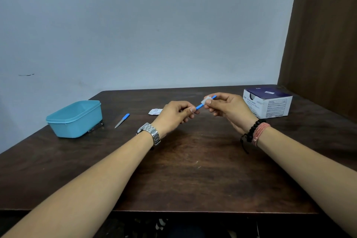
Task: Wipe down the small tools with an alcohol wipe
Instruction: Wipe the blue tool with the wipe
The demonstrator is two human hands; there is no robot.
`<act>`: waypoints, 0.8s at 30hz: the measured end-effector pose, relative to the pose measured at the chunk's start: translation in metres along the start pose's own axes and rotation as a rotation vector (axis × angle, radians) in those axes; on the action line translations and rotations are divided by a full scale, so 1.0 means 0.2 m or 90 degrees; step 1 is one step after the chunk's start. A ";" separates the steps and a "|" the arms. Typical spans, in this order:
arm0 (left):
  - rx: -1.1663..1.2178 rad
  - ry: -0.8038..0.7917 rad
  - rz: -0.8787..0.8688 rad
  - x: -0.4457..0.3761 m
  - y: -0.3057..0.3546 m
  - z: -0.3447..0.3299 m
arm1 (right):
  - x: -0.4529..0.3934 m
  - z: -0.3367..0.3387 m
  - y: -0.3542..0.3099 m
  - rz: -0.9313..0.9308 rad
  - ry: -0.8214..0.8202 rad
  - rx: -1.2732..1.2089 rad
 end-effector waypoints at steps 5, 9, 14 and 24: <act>-0.036 0.011 -0.008 -0.01 0.00 0.00 | 0.00 0.03 0.01 -0.006 0.040 -0.024; -0.075 0.044 -0.016 0.00 0.01 0.03 | -0.01 0.06 0.01 -0.012 0.062 -0.055; -0.089 0.042 -0.015 0.00 0.01 0.03 | -0.01 0.01 0.02 -0.009 0.033 -0.012; -0.096 0.024 -0.004 0.00 -0.01 0.01 | 0.00 0.02 -0.01 0.017 0.044 0.024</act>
Point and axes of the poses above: each hand's wrist, its own x-axis away from the middle knuckle, its own z-axis out of the back of the hand, y = z × x, the point moved 9 cm from there along -x, towards the middle knuckle, and after that the axes turned 8 degrees about x, right-handed, at the moved point
